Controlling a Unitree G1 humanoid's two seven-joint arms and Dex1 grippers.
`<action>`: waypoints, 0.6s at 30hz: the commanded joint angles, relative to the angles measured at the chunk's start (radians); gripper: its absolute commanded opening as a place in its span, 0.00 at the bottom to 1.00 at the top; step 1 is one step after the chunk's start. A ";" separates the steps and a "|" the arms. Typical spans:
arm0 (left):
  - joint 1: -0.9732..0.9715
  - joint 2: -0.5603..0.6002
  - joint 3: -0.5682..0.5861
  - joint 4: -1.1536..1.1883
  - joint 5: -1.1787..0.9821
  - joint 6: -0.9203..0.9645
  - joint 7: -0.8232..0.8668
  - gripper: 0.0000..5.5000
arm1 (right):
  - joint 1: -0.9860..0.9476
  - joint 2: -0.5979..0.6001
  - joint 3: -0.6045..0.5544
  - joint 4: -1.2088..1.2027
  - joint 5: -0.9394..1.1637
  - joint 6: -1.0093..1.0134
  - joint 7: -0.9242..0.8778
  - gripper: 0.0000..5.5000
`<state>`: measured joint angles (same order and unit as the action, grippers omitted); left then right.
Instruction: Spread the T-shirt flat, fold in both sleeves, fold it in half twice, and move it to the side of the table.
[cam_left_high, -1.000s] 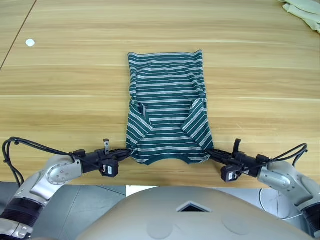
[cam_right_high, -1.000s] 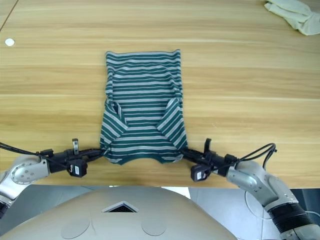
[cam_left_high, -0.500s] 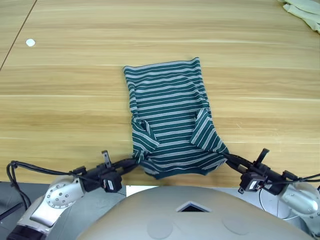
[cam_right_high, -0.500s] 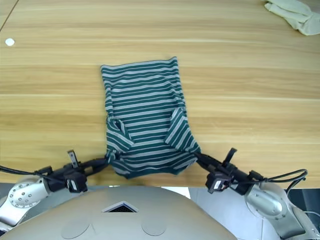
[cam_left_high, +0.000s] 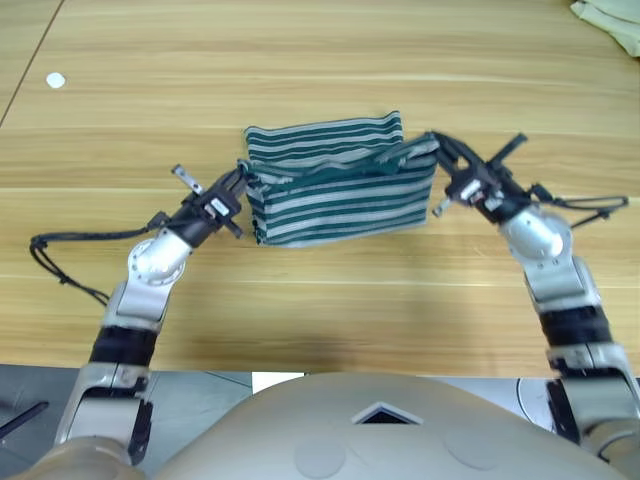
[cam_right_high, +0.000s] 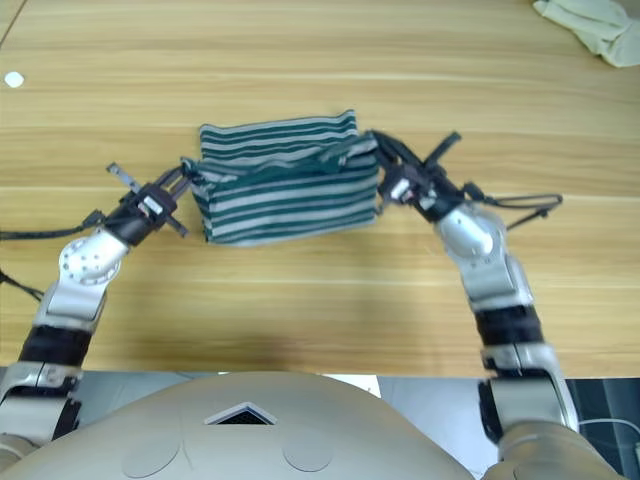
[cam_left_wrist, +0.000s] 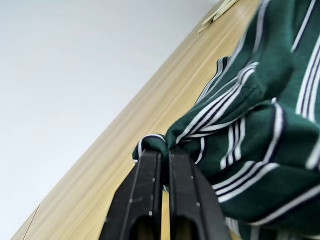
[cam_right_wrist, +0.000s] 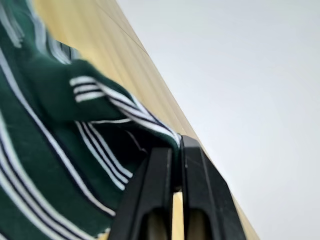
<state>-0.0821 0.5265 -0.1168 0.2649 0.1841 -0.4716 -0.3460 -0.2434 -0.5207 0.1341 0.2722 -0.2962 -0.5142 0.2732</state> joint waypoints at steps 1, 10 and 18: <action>-0.174 -0.056 -0.031 0.214 0.062 -0.018 0.053 0.00 | -0.218 0.075 0.050 0.299 -0.092 -0.005 -0.107 0.00; -0.452 -0.123 -0.069 0.671 0.144 -0.101 0.184 0.00 | -0.463 0.165 0.151 0.800 -0.219 -0.036 -0.303 0.00; -0.559 -0.153 -0.074 0.916 0.163 -0.086 0.252 0.13 | -0.553 0.217 0.193 0.972 -0.250 0.010 -0.387 0.14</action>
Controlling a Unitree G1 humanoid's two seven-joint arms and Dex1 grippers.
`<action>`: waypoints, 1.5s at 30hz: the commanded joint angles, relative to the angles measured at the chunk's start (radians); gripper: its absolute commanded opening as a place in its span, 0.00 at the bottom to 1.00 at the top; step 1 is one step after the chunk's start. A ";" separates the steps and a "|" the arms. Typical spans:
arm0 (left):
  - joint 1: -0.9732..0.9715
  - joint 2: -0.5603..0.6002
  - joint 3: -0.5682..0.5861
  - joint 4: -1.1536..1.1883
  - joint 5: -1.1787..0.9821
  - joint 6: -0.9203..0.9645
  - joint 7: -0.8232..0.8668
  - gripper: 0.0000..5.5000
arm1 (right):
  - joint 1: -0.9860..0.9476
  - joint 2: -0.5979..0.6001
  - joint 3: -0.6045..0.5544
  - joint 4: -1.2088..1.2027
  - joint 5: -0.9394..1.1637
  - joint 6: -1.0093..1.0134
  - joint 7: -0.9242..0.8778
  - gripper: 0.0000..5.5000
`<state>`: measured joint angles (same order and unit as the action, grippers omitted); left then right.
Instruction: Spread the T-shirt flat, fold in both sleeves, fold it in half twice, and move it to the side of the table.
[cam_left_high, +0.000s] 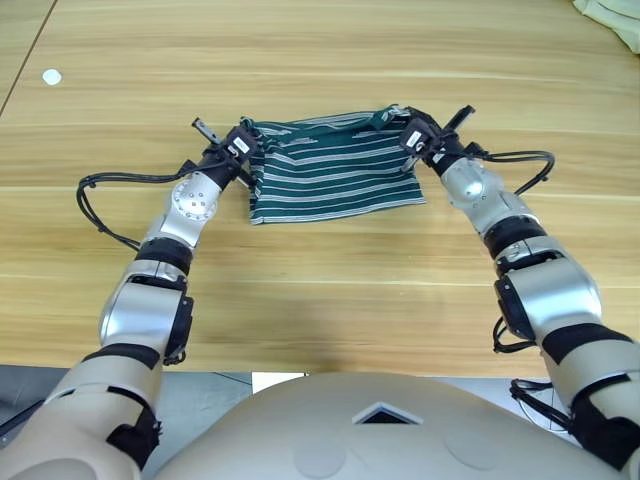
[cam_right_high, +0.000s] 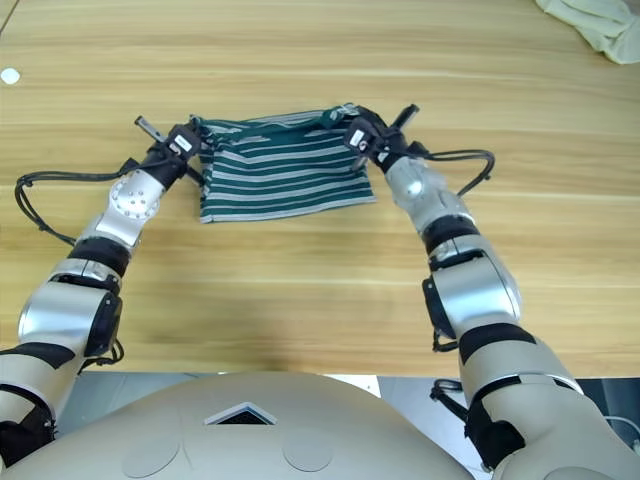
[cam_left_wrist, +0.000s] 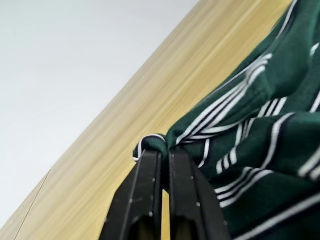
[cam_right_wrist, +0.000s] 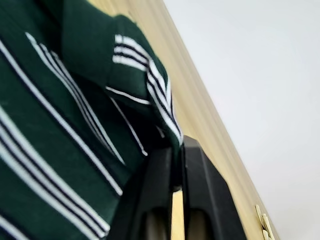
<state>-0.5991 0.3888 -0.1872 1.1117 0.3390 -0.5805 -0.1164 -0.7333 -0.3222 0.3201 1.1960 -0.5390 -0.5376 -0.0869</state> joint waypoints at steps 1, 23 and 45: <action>-0.049 -0.027 -0.005 0.090 0.008 0.029 0.019 0.15 | -0.075 0.027 0.009 0.061 -0.008 0.047 -0.034 0.16; 0.013 -0.040 0.238 0.191 -0.192 0.195 0.155 0.45 | 0.263 0.128 0.324 -0.457 -0.211 -0.015 0.052 0.32; 0.190 -0.047 0.185 -0.287 -0.205 -0.063 0.023 0.45 | 0.816 -0.471 -0.047 -1.470 0.147 -0.046 0.402 0.32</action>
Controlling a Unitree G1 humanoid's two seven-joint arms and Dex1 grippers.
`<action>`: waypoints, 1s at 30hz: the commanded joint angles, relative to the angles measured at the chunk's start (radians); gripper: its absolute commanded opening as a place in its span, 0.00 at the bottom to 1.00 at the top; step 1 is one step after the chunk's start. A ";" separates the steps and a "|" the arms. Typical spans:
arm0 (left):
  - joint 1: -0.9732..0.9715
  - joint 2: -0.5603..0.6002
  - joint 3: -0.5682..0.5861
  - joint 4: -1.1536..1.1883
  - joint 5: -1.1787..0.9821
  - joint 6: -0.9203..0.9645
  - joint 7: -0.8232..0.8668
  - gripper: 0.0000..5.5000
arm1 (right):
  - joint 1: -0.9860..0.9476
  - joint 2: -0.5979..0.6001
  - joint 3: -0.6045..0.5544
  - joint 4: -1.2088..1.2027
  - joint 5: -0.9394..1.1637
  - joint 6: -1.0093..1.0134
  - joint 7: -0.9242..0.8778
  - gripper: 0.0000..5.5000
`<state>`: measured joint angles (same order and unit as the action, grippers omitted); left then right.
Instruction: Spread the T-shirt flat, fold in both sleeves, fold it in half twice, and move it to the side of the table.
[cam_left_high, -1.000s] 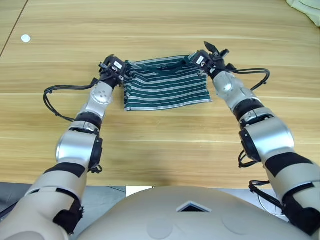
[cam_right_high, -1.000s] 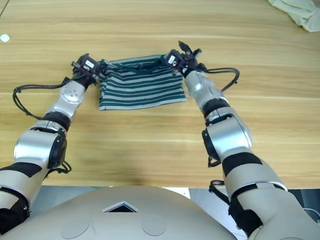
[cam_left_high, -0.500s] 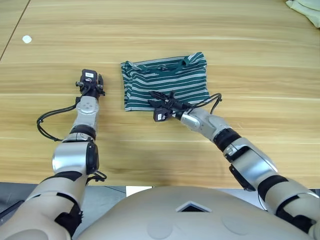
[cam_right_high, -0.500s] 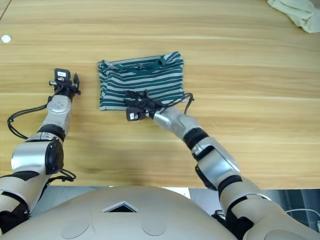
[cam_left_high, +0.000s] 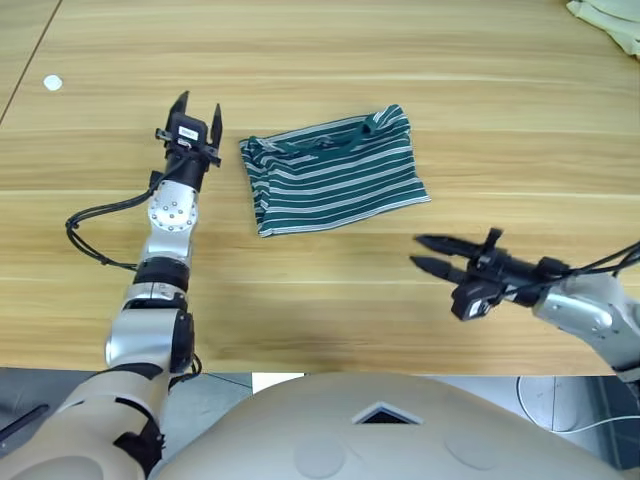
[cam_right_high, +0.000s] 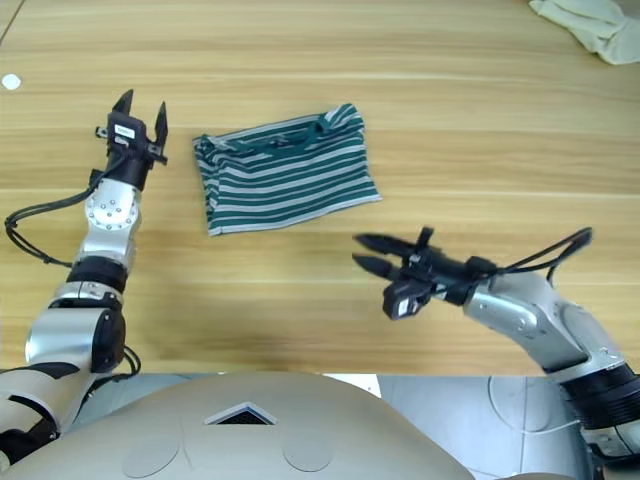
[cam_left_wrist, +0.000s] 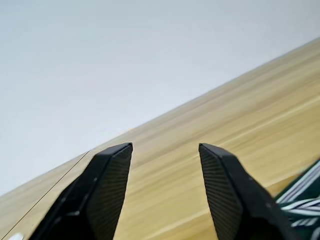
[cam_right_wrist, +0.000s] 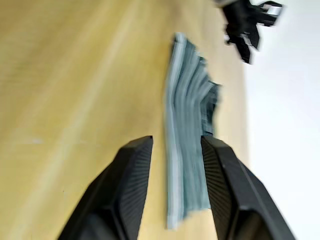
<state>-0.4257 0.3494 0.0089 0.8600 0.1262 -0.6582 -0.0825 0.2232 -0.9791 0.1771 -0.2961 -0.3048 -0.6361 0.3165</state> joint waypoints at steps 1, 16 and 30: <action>0.016 -0.013 -0.006 -0.035 0.003 0.020 -0.005 0.45 | -0.234 0.275 0.165 0.111 -0.172 0.075 -0.002 0.32; 0.002 -0.068 -0.012 -0.027 -0.006 0.021 -0.019 0.45 | -0.788 0.716 0.618 1.157 -0.658 0.103 -0.308 0.32; 0.075 -0.062 -0.061 -0.150 0.008 0.011 -0.085 0.45 | -0.225 -0.042 0.310 0.198 -0.283 0.042 0.137 0.32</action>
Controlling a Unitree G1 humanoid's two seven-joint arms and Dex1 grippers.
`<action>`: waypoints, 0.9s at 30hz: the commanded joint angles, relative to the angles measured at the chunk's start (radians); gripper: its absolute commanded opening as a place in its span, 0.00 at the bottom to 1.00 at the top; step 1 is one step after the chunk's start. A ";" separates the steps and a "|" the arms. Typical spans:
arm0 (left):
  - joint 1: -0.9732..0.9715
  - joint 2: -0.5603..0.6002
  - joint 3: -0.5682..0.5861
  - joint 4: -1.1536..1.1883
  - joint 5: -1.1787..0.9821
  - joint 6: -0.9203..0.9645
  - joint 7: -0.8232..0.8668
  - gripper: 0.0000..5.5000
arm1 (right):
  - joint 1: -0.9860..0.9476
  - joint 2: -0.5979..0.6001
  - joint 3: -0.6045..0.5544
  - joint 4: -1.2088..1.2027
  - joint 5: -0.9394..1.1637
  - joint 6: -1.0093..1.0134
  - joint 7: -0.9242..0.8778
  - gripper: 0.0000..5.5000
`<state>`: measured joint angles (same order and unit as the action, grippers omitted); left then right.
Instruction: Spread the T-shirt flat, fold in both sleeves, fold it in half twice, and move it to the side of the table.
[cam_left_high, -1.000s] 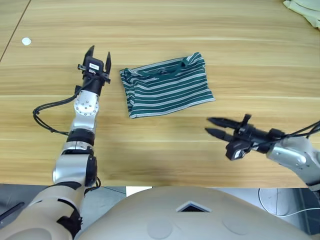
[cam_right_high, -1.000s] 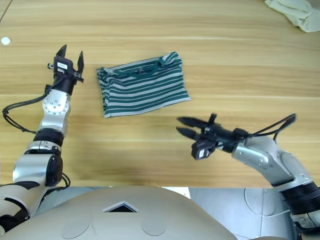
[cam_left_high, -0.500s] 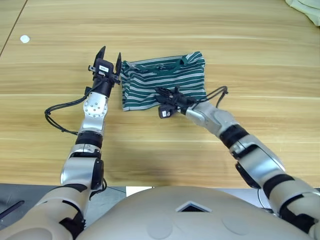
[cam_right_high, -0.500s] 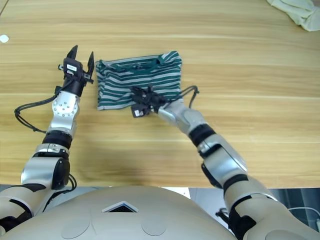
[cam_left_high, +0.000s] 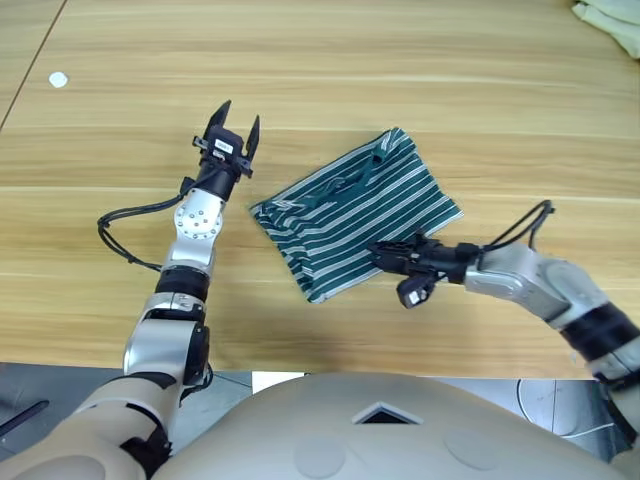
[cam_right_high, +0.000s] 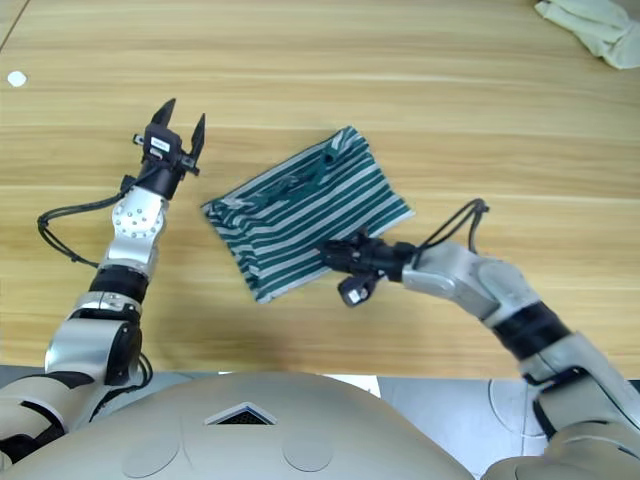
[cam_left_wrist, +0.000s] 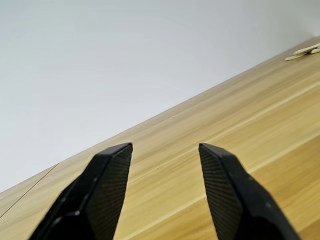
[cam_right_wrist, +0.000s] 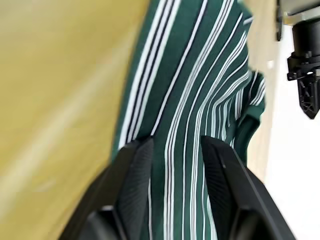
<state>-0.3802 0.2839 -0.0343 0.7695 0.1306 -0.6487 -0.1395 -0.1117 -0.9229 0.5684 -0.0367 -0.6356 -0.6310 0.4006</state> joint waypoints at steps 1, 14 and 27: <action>0.041 0.008 -0.024 -0.084 0.003 -0.002 -0.043 0.45 | 0.142 -0.118 -0.117 -0.064 0.061 0.049 0.048 0.32; 0.303 0.183 -0.314 -0.587 0.266 -0.091 -0.321 0.45 | 0.148 0.264 -0.331 -0.173 0.379 0.100 -0.148 0.32; 0.162 0.193 -0.328 -0.411 0.456 0.056 -0.193 0.45 | 0.092 0.363 -0.323 -0.047 0.252 0.095 -0.134 0.32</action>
<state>-0.1980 0.4663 -0.3645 0.3096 0.5548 -0.6143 -0.3633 -0.0025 -0.5653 0.2465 -0.0909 -0.3748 -0.5304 0.2602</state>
